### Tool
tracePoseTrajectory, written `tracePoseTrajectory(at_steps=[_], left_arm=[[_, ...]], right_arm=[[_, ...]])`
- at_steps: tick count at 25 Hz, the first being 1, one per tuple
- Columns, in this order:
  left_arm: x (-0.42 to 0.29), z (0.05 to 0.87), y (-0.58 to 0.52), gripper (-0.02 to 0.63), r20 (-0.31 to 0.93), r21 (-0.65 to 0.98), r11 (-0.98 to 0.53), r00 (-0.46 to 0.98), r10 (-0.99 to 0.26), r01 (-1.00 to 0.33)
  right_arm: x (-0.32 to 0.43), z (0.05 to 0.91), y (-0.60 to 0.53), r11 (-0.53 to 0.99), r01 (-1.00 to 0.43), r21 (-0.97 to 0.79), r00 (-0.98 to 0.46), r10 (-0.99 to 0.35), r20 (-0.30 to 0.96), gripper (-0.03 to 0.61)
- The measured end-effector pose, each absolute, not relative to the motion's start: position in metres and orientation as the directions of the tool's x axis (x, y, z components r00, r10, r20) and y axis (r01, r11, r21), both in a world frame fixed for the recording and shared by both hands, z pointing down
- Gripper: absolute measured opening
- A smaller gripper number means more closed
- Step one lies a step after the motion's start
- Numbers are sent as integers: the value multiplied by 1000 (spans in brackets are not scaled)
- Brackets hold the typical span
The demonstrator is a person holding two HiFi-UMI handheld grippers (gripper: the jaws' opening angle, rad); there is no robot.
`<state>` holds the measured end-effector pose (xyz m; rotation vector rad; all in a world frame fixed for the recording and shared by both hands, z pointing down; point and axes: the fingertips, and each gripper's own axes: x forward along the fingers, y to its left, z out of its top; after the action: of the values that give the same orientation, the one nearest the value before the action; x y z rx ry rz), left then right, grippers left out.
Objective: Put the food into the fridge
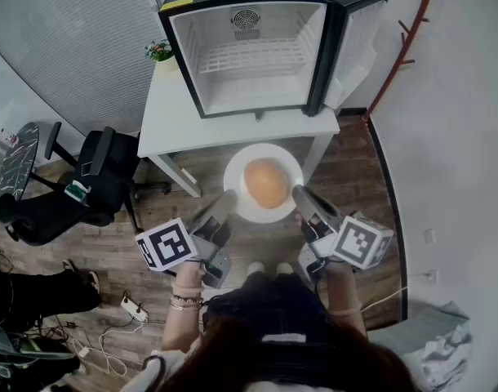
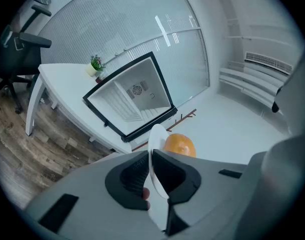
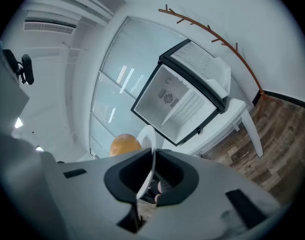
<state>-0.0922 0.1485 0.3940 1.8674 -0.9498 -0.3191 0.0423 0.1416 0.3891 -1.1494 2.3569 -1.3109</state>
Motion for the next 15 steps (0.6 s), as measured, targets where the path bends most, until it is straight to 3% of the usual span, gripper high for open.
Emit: tracePoseTrajectory(at_steps=[15], left_arm=[[-119,396,150,28,170,859,-241,696,-698,-451]], right_arm=[[18,395,148,259,-565,-784,-641,-736,219,28]])
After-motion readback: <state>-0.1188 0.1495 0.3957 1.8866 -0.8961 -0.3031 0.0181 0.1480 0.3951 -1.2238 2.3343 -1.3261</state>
